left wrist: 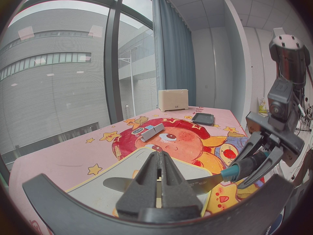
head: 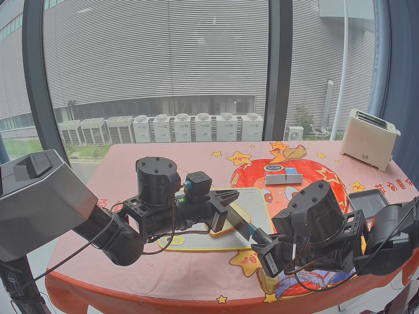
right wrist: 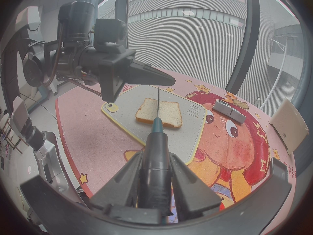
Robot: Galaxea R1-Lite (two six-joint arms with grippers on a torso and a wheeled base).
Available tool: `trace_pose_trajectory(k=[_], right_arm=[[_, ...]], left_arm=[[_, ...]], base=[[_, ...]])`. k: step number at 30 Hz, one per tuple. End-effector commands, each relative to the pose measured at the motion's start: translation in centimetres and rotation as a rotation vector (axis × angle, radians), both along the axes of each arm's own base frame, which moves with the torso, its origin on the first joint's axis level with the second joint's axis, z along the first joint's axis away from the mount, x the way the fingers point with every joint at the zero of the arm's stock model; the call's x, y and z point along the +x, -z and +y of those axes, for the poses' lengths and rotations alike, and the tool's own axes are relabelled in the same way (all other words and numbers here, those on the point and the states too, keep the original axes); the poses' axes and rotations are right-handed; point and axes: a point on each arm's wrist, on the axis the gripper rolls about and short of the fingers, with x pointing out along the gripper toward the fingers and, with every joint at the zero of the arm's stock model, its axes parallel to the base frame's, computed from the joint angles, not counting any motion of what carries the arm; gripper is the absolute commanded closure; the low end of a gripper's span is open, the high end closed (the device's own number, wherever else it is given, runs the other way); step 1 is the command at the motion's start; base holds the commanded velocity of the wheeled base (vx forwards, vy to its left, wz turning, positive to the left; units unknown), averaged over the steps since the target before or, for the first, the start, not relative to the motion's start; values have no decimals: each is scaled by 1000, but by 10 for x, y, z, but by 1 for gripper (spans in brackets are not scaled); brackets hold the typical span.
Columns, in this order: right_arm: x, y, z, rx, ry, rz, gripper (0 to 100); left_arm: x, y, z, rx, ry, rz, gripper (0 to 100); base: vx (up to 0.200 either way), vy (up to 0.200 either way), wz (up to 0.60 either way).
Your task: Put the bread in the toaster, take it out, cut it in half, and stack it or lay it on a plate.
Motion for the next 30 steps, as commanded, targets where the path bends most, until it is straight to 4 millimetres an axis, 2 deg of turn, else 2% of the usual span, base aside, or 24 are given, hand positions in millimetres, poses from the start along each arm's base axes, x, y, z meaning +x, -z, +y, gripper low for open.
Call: trace_pose_trajectory(k=[1, 6, 30], right_arm=[[-1, 0, 0, 1, -2, 2, 100], [0, 1, 0, -1, -1, 2, 100], [0, 0, 0, -2, -2, 1, 100]], left_arm=[[3, 12, -2, 17, 0, 23, 100], [4, 25, -3, 26, -3, 37, 100], [6, 38, -3, 38, -6, 51, 100]], base=[[0, 0, 0], [0, 0, 0], [0, 0, 0]])
